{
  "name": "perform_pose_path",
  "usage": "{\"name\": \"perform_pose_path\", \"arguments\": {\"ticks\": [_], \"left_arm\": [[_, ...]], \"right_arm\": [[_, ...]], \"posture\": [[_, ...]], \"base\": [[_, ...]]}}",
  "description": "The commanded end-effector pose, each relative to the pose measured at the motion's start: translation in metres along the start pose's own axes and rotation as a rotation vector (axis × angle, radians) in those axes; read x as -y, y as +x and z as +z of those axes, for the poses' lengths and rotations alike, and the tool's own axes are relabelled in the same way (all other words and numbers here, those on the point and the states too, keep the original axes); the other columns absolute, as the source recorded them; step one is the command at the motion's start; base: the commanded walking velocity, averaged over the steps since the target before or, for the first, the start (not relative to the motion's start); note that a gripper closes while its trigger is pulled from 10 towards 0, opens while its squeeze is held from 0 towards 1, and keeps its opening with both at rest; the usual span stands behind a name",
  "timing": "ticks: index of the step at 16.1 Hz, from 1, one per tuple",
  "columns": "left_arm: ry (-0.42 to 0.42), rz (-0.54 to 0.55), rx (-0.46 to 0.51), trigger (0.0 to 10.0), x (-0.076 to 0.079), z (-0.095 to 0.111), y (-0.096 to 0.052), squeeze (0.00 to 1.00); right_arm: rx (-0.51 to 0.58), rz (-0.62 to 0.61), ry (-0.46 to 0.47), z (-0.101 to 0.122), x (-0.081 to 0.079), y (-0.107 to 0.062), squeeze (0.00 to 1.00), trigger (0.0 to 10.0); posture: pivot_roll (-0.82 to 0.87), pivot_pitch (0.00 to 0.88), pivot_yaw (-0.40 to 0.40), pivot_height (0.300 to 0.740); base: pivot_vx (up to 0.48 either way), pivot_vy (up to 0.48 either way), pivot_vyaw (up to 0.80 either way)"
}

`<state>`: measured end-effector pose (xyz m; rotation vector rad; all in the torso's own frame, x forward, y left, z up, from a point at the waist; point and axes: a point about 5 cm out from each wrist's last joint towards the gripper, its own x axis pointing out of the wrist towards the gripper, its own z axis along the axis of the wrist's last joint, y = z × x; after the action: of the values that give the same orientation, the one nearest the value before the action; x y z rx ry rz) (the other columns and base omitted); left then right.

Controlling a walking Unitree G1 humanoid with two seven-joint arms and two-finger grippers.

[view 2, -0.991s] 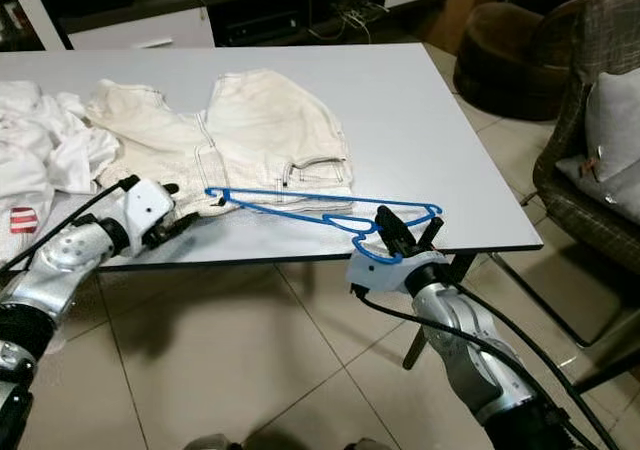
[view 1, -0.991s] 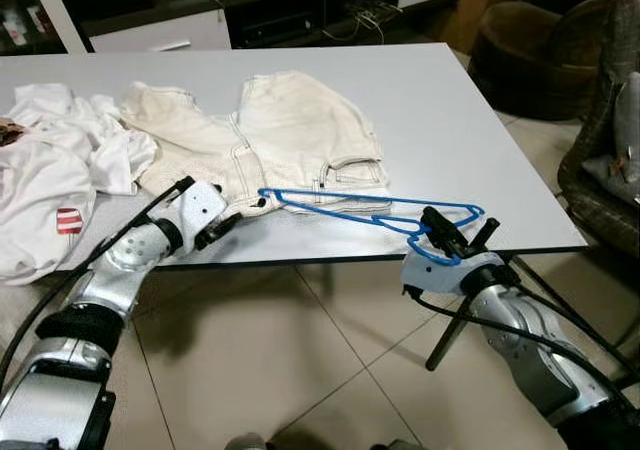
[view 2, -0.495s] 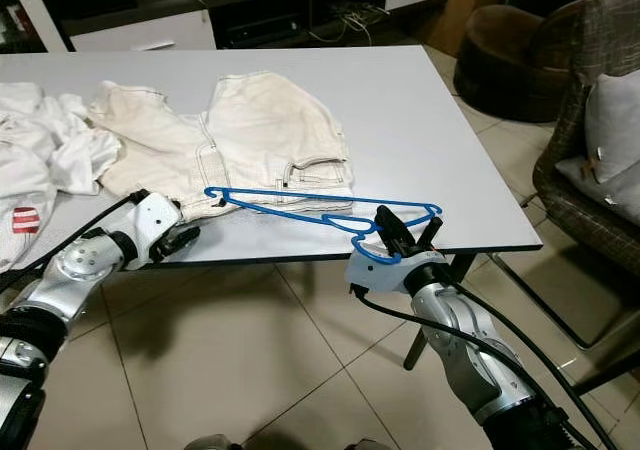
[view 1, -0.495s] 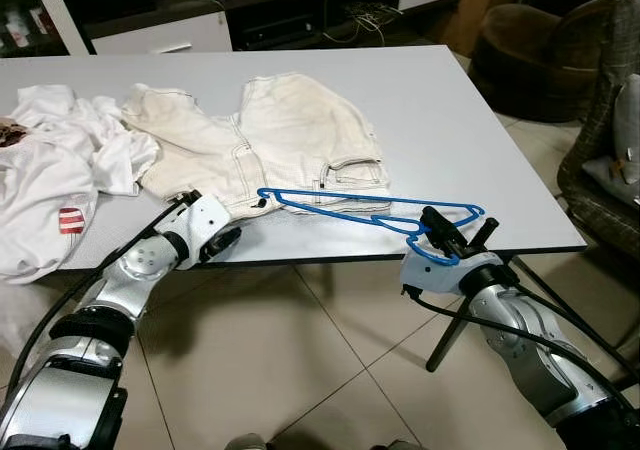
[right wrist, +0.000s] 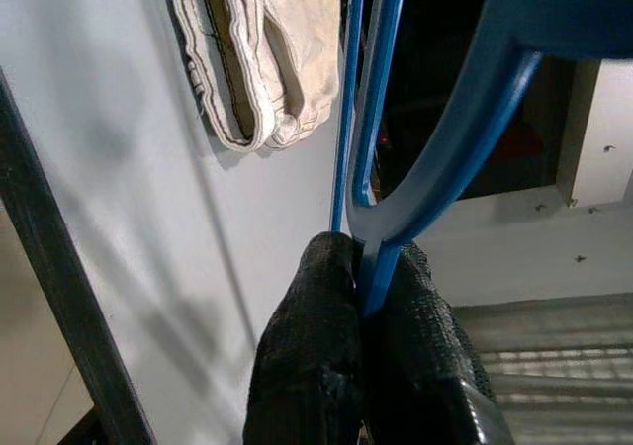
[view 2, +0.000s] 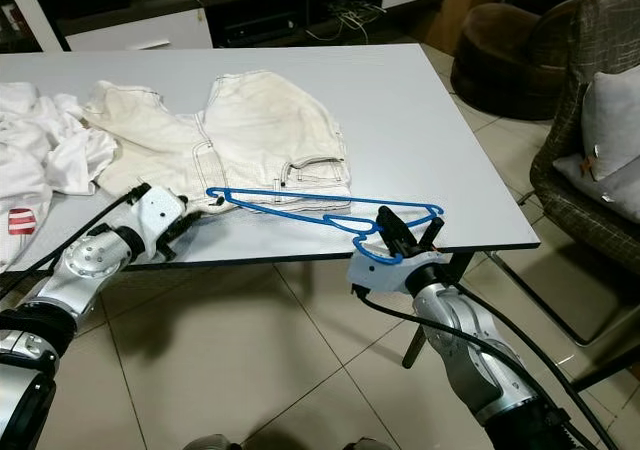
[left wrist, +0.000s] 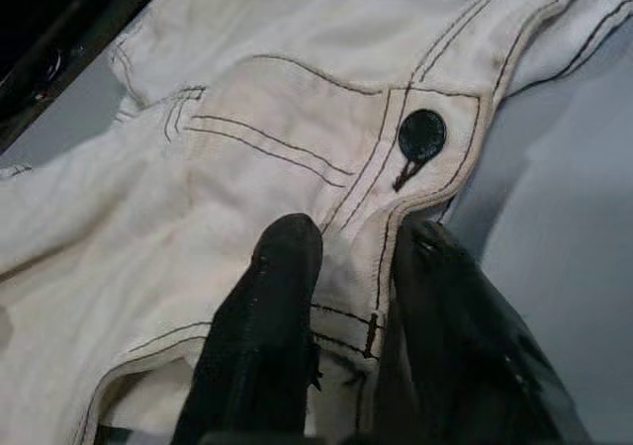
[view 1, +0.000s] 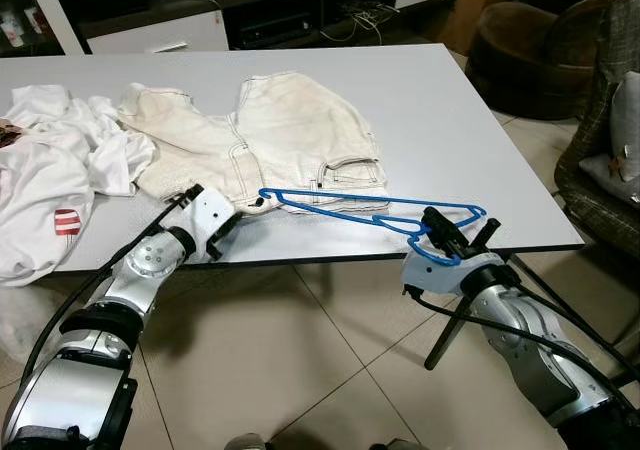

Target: Hang hanger

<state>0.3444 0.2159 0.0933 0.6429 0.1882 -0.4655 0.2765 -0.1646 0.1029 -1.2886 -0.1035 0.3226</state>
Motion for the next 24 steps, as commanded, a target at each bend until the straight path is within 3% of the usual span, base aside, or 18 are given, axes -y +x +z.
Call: {"name": "perform_pose_path", "arguments": {"ticks": [1,5,10,13,17,20,24], "left_arm": [[-0.007,0.016,0.012,0.0,-0.007,0.003,0.0,0.0],[-0.021,-0.012,0.038,0.0,-0.006,0.004,-0.001,0.0],[-0.11,0.049,0.175,0.0,-0.022,0.025,0.0,0.0],[-0.086,0.024,0.18,0.0,-0.021,0.023,-0.002,0.0],[-0.127,0.007,0.266,0.0,-0.022,0.032,-0.004,0.0],[-0.116,-0.02,0.282,0.0,-0.018,0.035,-0.003,0.0],[-0.112,-0.065,0.276,0.0,-0.008,0.032,-0.004,0.0]], "right_arm": [[0.005,-0.018,-0.006,0.001,0.006,-0.001,0.0,10.0],[0.006,-0.017,-0.004,0.0,0.007,0.0,0.0,10.0],[0.018,0.003,-0.005,0.002,0.004,-0.001,0.0,10.0],[0.022,0.009,-0.004,0.002,0.003,-0.002,0.0,10.0],[0.059,0.093,-0.024,0.009,-0.009,-0.004,0.0,10.0],[0.084,0.116,-0.05,0.02,-0.012,0.005,0.0,10.0],[0.026,0.108,-0.05,0.019,-0.013,0.013,0.0,10.0]], "posture": [[-0.02,0.021,0.058,0.74],[-0.02,0.016,0.06,0.74],[-0.01,0.02,0.052,0.74],[-0.02,0.026,0.053,0.74],[-0.01,0.036,0.05,0.74],[-0.01,0.036,0.051,0.74],[0.01,0.039,0.07,0.74]], "base": [[0.251,0.0,0.0],[0.133,0.0,0.0],[0.0,0.0,0.0],[0.0,0.0,0.0],[0.0,0.0,0.0],[0.0,0.0,0.0],[0.0,0.0,0.0]]}}
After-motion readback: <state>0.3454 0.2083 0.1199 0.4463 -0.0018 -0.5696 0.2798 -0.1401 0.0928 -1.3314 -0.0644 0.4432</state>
